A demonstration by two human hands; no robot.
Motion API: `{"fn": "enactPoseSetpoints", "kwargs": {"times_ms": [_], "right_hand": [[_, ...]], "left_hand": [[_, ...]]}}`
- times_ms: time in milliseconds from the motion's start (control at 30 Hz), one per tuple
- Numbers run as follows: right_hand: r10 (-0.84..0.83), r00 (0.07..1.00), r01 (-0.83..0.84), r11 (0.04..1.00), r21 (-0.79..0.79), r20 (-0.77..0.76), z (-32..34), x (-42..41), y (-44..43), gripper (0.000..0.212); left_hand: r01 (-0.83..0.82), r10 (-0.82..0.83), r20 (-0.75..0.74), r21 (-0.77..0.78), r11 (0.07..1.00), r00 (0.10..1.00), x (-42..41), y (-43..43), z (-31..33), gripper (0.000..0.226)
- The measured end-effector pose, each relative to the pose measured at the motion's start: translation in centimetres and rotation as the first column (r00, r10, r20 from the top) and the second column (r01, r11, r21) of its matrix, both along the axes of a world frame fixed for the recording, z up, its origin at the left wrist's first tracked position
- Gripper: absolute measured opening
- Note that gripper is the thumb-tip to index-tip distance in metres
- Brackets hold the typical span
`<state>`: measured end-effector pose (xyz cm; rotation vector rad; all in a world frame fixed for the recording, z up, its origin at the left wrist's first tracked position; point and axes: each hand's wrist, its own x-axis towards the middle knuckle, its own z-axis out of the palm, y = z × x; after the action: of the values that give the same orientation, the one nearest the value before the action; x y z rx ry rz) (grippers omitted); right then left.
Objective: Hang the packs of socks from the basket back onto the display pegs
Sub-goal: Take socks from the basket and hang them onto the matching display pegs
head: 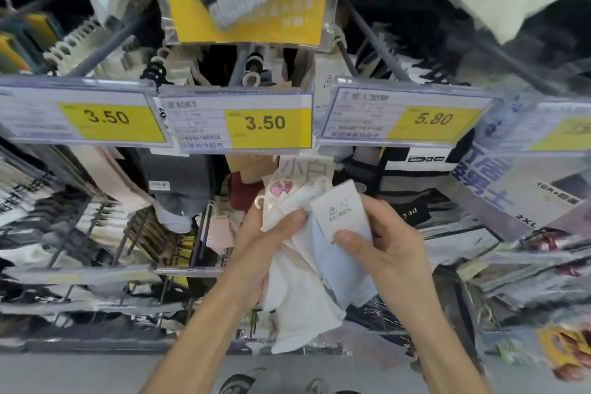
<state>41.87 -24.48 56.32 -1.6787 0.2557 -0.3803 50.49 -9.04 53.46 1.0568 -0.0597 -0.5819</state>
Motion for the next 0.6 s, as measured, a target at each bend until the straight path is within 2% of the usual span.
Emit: {"fn": "enactPoseSetpoints", "kwargs": {"times_ms": [100,233,400,533,600], "right_hand": [[0.013,1.0,-0.013,0.997,-0.072,-0.002,-0.2,0.0,0.5,0.043],[0.023,1.0,-0.023,1.0,0.001,0.002,-0.2,0.2,0.1,0.036],[-0.044,0.998,0.028,0.968,0.251,0.055,-0.4,0.1,-0.8,0.019],[-0.165,0.98,0.134,0.961,0.241,0.114,0.9,1.1,-1.0,0.015],[-0.234,0.96,0.208,0.964,0.165,0.153,1.9,2.7,-1.0,0.016]], "left_hand": [[-0.058,0.058,0.008,-0.017,0.998,0.998,-0.2,-0.4,0.3,0.052],[-0.071,0.07,0.041,0.021,0.997,0.997,-0.2,-0.5,0.6,0.067],[-0.075,0.075,-0.007,0.048,0.996,0.997,0.2,0.2,0.6,0.065],[-0.072,0.074,-0.032,0.059,0.996,0.997,0.5,1.2,0.5,0.058],[-0.077,0.08,-0.049,0.059,0.995,0.996,0.6,1.6,0.3,0.061]]}}
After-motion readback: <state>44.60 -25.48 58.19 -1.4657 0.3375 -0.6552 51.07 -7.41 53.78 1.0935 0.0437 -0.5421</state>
